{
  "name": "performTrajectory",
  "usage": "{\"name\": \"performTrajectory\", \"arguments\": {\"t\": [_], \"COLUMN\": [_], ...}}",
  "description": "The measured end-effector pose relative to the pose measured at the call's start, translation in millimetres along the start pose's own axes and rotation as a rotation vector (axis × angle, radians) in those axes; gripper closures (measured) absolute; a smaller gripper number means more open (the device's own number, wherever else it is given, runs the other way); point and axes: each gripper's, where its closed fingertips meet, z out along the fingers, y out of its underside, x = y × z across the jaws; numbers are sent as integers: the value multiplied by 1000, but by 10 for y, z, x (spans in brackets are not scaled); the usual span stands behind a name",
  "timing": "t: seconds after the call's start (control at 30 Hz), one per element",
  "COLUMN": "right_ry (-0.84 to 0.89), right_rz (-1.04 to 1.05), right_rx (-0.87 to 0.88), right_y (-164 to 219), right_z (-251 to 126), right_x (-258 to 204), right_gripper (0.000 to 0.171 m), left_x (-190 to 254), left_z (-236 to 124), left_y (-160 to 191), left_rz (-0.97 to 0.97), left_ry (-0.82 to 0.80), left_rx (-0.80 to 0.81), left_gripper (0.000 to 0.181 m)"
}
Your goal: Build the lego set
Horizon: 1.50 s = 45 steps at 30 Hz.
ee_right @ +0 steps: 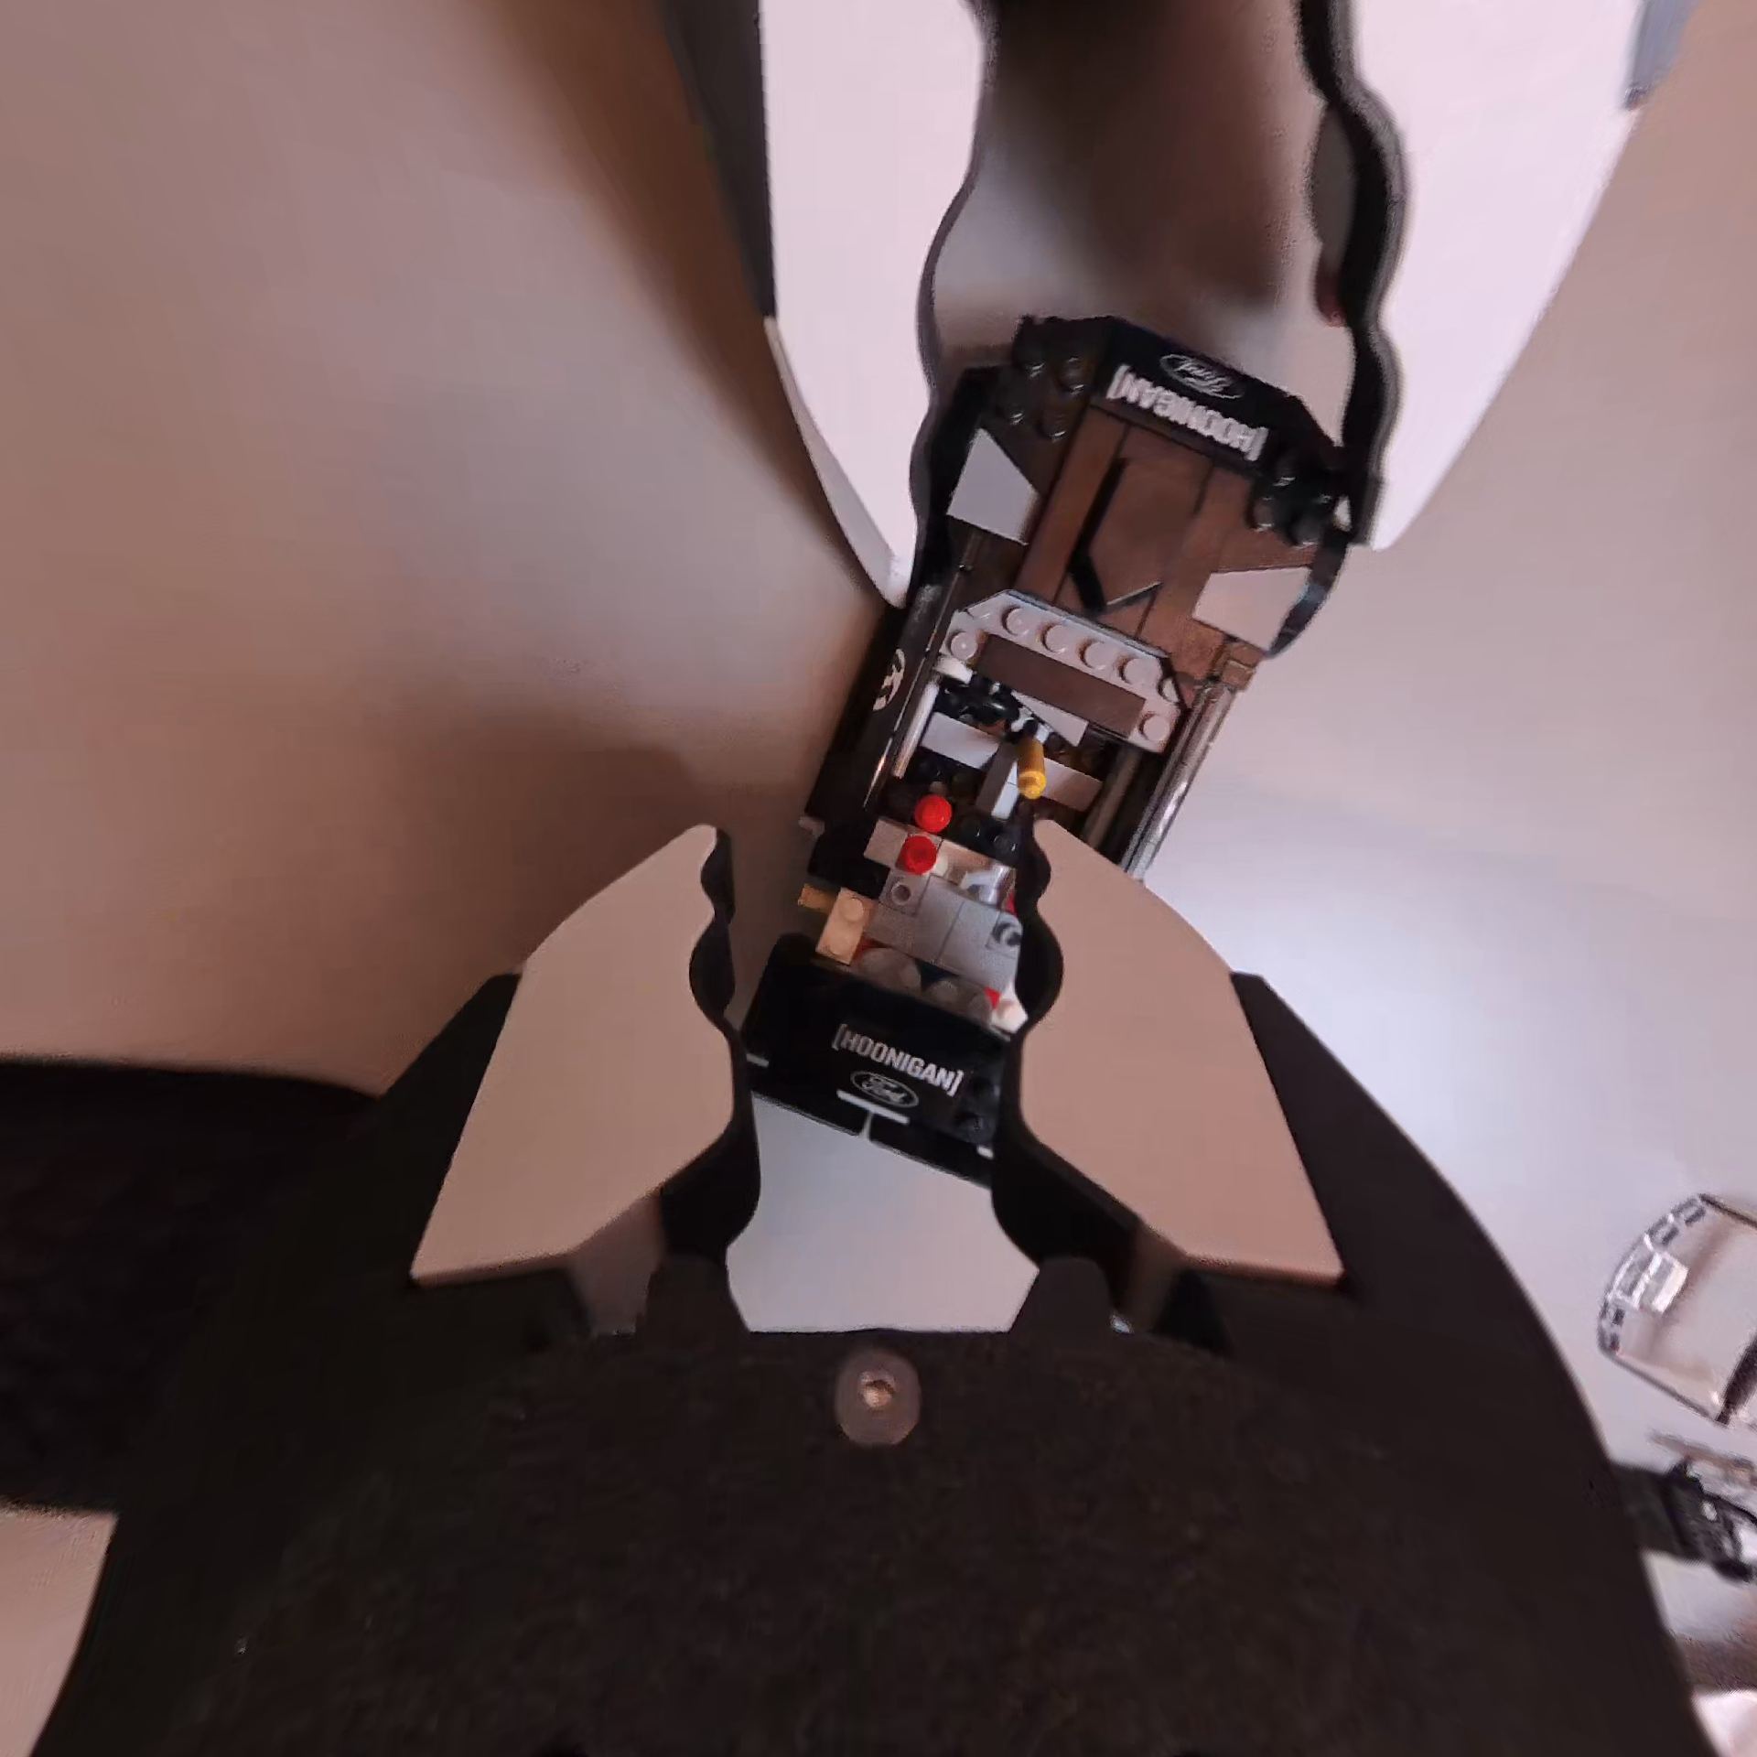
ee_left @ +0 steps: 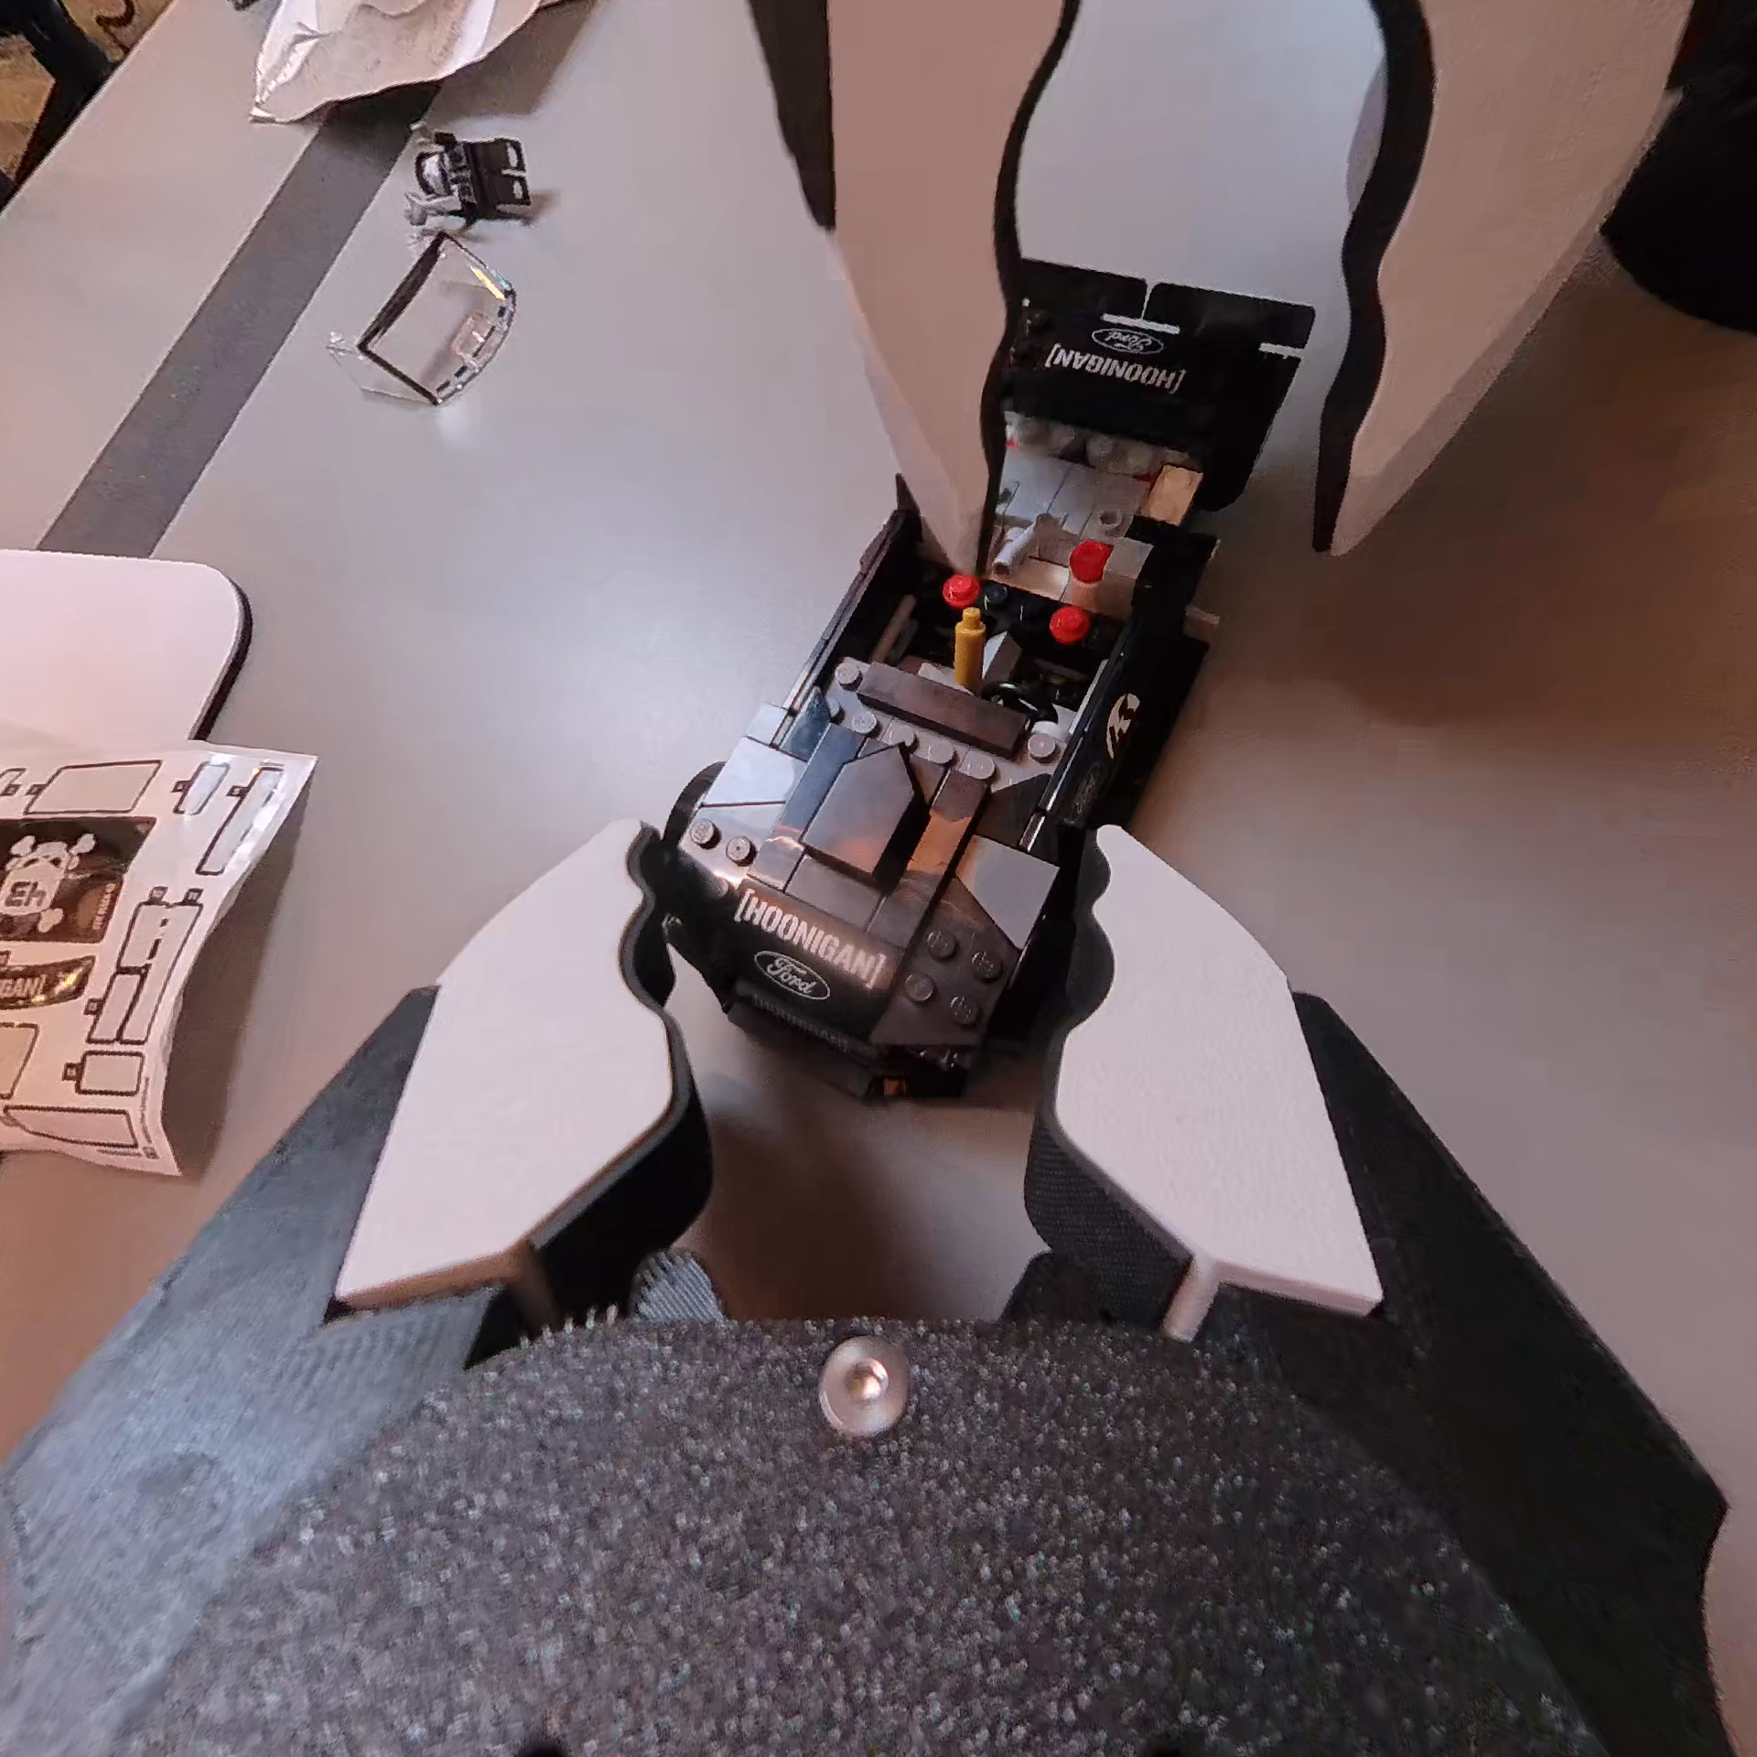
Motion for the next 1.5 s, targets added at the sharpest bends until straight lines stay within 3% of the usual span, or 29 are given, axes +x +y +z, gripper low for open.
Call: {"name": "performTrajectory", "arguments": {"t": [0.27, 1.23, 1.37, 1.5], "right_ry": [-192, -247, -194, 10], "right_rz": [-68, -64, -45, 54], "right_rx": [-106, -175, -65, 273], "right_y": [80, 54, -92, -357], "right_z": [48, 47, -76, -355], "right_x": [-88, -170, -136, -27], "right_gripper": [114, 123, 124, 122], "left_x": [-2, 1, 0, -7], "left_z": [49, 38, 37, 12], "left_y": [-46, -48, -46, -15], "left_rz": [136, 160, 149, 104], "left_ry": [163, 210, 201, 142], "left_rx": [36, 82, 78, 46], "left_gripper": [99, 99, 99, 99]}}
